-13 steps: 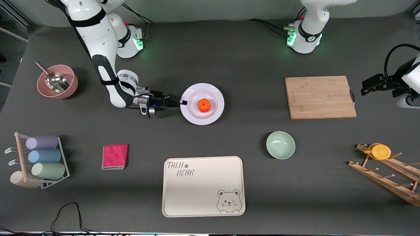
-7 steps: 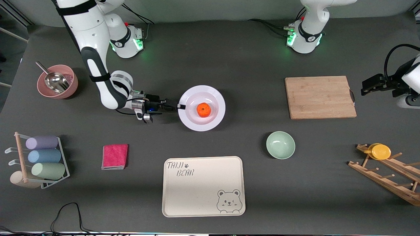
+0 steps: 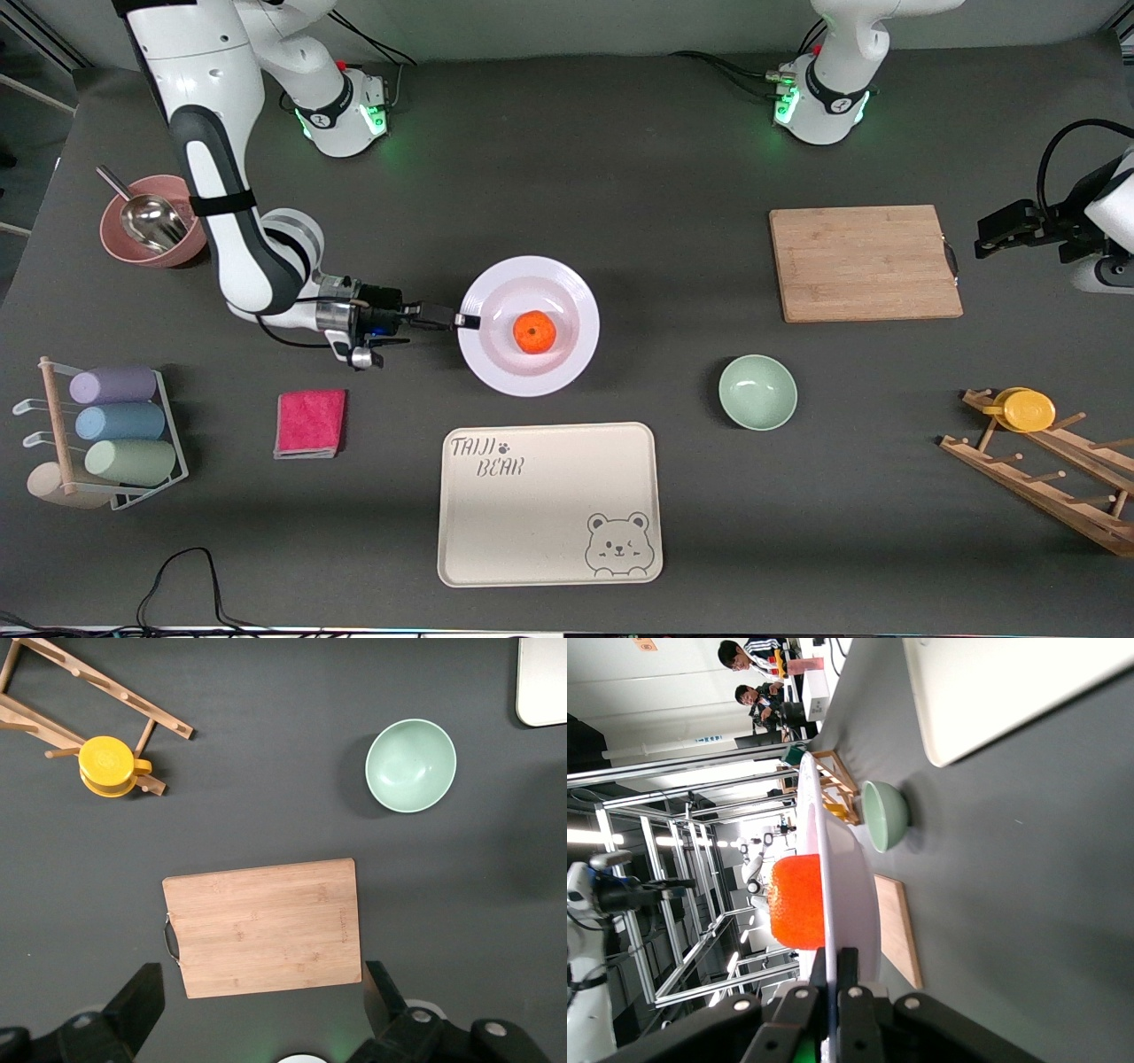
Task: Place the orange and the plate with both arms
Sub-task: 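Slide the plate with the right gripper onto the cream bear tray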
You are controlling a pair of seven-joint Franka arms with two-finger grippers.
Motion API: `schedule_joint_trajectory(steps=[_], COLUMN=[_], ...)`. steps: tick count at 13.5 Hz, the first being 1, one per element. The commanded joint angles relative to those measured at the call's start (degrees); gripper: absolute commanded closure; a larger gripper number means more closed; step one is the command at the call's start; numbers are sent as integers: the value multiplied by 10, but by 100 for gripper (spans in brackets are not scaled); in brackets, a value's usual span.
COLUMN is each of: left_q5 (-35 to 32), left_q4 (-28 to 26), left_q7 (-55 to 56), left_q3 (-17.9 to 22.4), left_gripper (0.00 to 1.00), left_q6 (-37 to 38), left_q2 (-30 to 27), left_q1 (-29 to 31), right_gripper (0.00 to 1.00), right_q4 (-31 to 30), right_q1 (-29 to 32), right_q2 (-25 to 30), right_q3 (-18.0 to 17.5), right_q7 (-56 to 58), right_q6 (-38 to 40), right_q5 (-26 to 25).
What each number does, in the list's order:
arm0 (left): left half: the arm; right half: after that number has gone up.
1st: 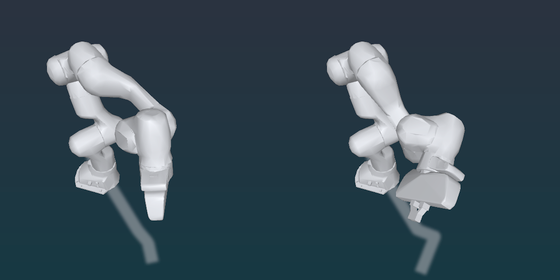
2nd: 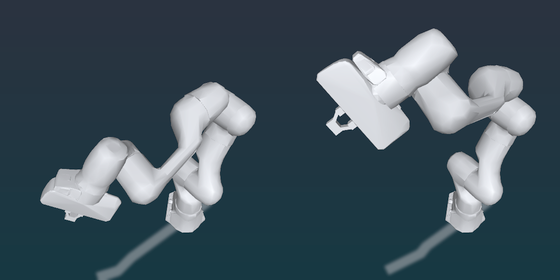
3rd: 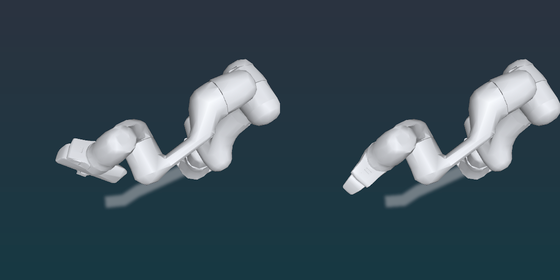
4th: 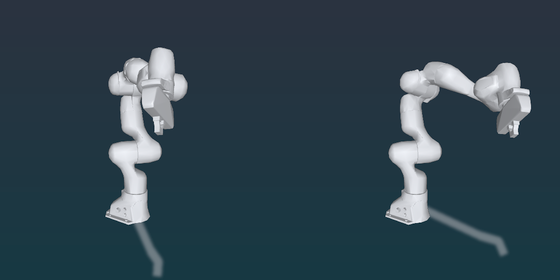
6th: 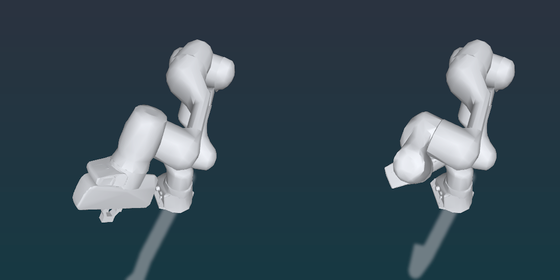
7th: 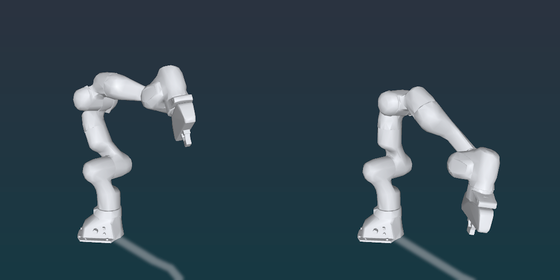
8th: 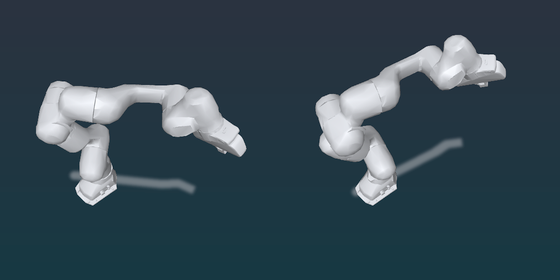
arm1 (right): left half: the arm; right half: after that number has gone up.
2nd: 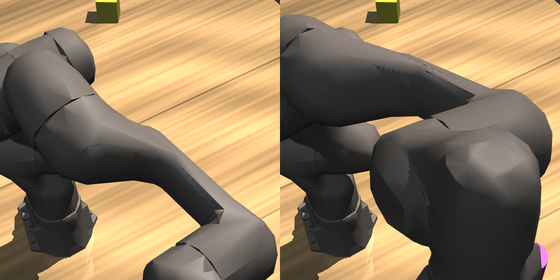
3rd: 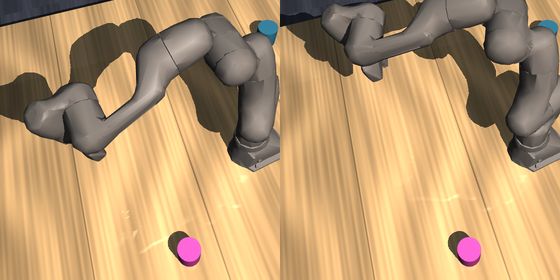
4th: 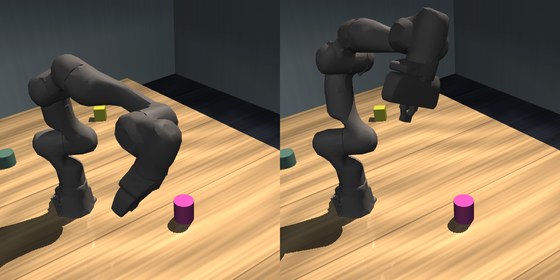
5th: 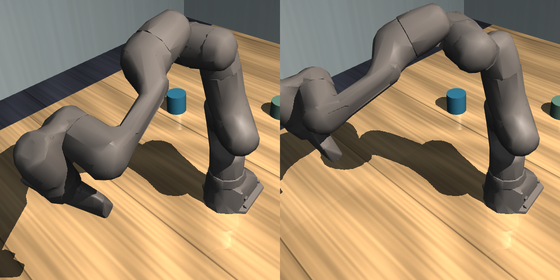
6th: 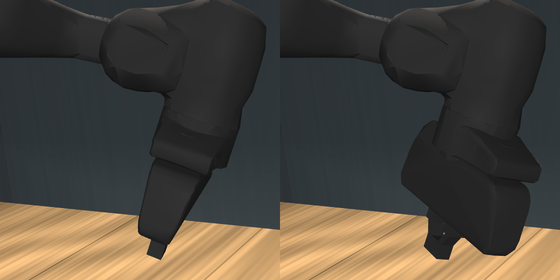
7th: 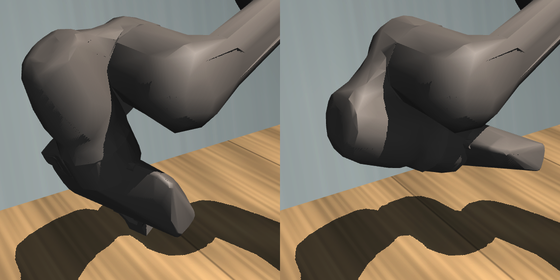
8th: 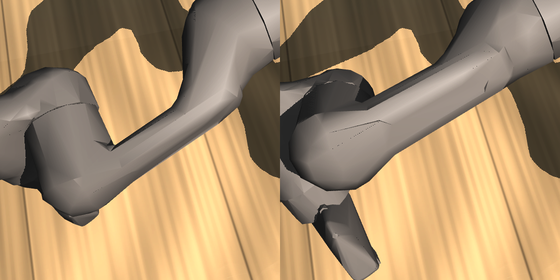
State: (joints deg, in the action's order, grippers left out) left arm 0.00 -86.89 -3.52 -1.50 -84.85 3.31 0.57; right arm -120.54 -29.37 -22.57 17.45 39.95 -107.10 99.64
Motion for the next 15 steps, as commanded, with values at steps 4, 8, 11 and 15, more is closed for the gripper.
schedule_joint_trajectory(steps=[4,8,11,15], left_q5=[-3,-3,-3,-3], left_q4=[-11,-11,-11,-11], left_q7=[-9,-5,2,2], left_q3=[4,4,1,1], left_gripper=[0,0,0,0], left_q6=[-4,-7,-7,-8], left_q2=[-12,-12,-9,-9], left_q1=[-5,-8,-13,-13], right_gripper=[100,100,100,100], right_q4=[162,276,375,486], right_q1=[8,39,46,63], right_q2=[-75,-175,-246,-347], right_q3=[0,-1,-2,-6], right_q7=[-98,-101,-133,-151], right_q6=[-10,-9,-9,-15], right_q5=[-17,-14,-8,31])
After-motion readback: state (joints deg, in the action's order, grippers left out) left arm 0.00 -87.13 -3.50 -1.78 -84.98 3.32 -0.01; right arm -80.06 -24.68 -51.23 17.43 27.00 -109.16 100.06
